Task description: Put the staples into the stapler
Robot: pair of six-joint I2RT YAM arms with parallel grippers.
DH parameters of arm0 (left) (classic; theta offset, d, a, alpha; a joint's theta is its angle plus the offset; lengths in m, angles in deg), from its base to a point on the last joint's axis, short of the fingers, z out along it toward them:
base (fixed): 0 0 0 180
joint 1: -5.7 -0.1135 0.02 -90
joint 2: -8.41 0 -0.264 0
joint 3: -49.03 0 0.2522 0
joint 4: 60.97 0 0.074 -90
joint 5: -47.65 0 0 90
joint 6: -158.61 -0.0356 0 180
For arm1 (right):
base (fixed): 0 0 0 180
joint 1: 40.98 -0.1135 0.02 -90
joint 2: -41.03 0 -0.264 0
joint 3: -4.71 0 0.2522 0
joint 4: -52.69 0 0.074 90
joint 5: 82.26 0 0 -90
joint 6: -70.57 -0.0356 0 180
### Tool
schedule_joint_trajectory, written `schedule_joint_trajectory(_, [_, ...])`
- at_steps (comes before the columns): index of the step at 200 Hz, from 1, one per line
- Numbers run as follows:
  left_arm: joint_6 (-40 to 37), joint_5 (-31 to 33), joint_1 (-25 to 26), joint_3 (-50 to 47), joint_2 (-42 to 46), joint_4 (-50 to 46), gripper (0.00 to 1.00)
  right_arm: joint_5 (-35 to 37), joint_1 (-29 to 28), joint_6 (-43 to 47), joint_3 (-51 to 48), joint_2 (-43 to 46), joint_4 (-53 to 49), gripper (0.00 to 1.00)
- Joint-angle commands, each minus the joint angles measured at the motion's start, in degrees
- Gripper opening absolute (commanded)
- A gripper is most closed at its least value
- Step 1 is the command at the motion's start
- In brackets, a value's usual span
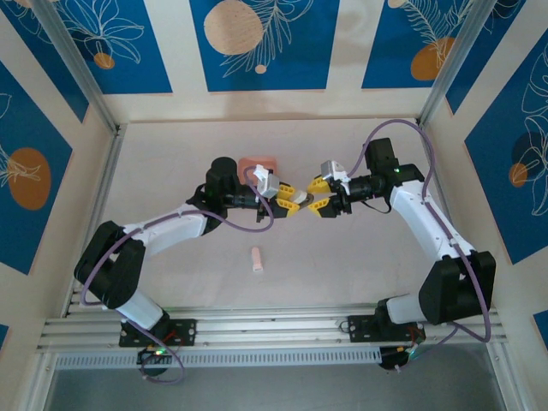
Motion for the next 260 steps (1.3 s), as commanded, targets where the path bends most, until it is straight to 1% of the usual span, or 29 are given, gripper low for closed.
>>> schedule_joint_trajectory(1, [-1.56, -2.22, 0.06, 2.61, 0.90, 0.51, 0.05, -3.59, -0.47, 1.19, 2.06, -0.85, -1.26, 0.47])
schedule_joint_trajectory(72, [-2.12, -2.38, 0.04, 2.87, 1.28, -0.72, 0.05, -4.68, -0.59, 1.43, 3.14, -1.24, -2.47, 0.46])
schedule_joint_trajectory(84, [-2.27, -2.21, 0.03, 2.73, 1.41, -0.80, 0.05, -4.83, -0.57, 1.43, 3.27, -1.19, -2.71, 0.44])
schedule_joint_trajectory(105, [-2.22, -1.54, 0.03, 2.39, 1.59, -0.89, 0.05, -4.32, -0.43, 1.79, 3.48, -1.14, -3.34, 0.36])
schedule_joint_trajectory(117, [-2.22, -0.48, 0.07, 2.12, 1.89, -1.08, 0.06, -3.51, -0.25, 1.78, 3.57, -0.98, -3.37, 0.29])
schedule_joint_trajectory(131, [-2.62, 0.77, 0.02, 1.38, 2.45, -1.14, 0.13, -2.95, 0.02, 1.80, 3.45, -0.50, -3.04, 0.25])
schedule_joint_trajectory(156, [-3.24, 3.40, 0.07, 0.44, 3.50, -1.37, 0.36, -0.54, 0.20, 0.69, 2.51, 0.83, -1.05, 0.21])
schedule_joint_trajectory(177, [-4.65, 6.16, 0.00, 0.76, 4.44, -5.79, 0.46, 4.59, 0.01, -2.26, 0.42, 2.45, 2.23, 0.19])
schedule_joint_trajectory(191, [-7.27, 7.31, 0.06, 0.90, 5.12, -9.62, 0.48, 9.64, -0.68, -3.52, -1.19, 3.52, 3.73, 0.18])
schedule_joint_trajectory(206, [-9.98, 8.72, 0.08, 1.31, 6.01, -13.95, 0.49, 15.98, -2.25, -4.08, -2.91, 4.52, 5.27, 0.17])
schedule_joint_trajectory(217, [-12.49, 9.53, 0.09, 2.06, 6.38, -17.63, 0.50, 19.10, -3.30, -4.07, -3.73, 5.12, 6.15, 0.17])
schedule_joint_trajectory(235, [-16.01, 9.34, 0.07, 3.79, 6.52, -23.11, 0.50, 21.11, -4.75, -4.54, -4.11, 5.54, 7.08, 0.17])
schedule_joint_trajectory(260, [-16.86, 8.99, 0.16, 4.47, 5.95, -24.62, 0.50, 22.36, -6.33, -4.73, -3.98, 5.46, 7.46, 0.17])
